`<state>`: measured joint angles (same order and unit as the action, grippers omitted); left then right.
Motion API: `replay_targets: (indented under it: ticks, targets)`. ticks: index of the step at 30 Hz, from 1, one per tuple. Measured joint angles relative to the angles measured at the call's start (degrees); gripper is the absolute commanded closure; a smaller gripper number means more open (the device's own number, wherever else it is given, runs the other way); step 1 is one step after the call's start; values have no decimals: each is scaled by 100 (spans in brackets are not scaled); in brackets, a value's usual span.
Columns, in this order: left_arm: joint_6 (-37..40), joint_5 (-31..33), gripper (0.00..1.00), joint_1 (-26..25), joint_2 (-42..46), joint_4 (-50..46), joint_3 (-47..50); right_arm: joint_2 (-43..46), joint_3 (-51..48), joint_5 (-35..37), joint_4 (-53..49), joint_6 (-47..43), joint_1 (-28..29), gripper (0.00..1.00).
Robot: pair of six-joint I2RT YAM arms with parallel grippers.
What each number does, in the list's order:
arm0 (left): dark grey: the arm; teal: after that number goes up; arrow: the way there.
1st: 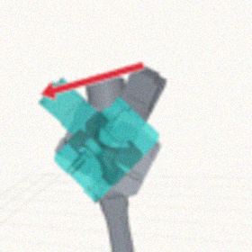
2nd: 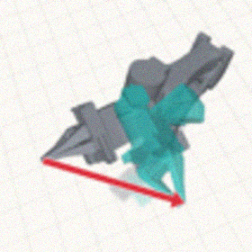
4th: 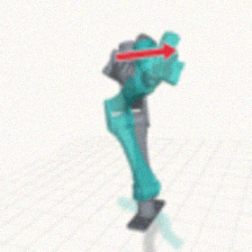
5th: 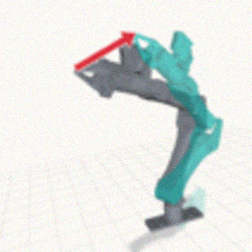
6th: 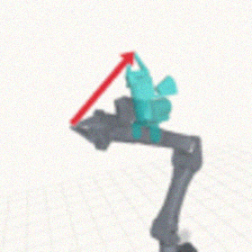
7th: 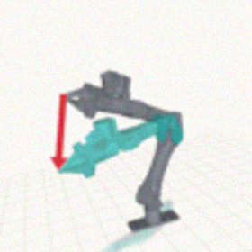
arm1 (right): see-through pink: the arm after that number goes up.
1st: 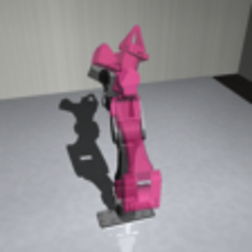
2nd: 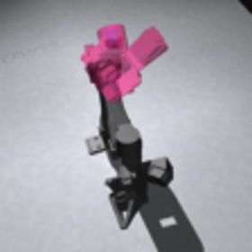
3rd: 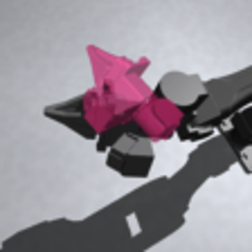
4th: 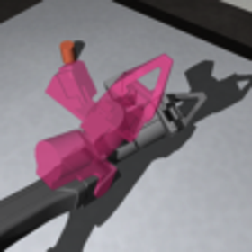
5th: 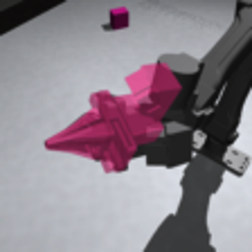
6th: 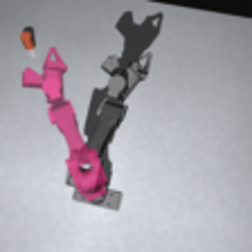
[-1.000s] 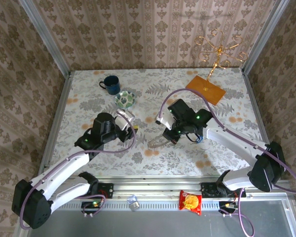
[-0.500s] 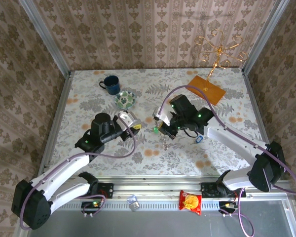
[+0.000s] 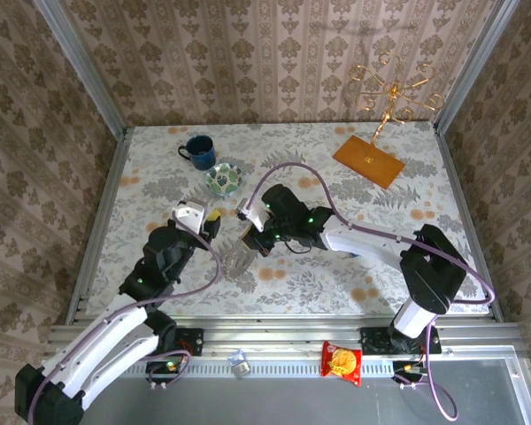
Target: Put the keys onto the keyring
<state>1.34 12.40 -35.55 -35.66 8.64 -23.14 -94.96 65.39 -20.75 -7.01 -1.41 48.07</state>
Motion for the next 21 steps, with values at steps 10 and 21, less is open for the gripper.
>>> replay_targets:
  ticks: [10, 21]
  targets:
    - [-350, 205, 46, 0, 57, -61, 164, 597, -518, 599, -501, -1034, -323, 100]
    - [-439, 201, 47, 0, 57, -81, 177, 817, -1200, 1637, -2212, -1934, -433, 100]
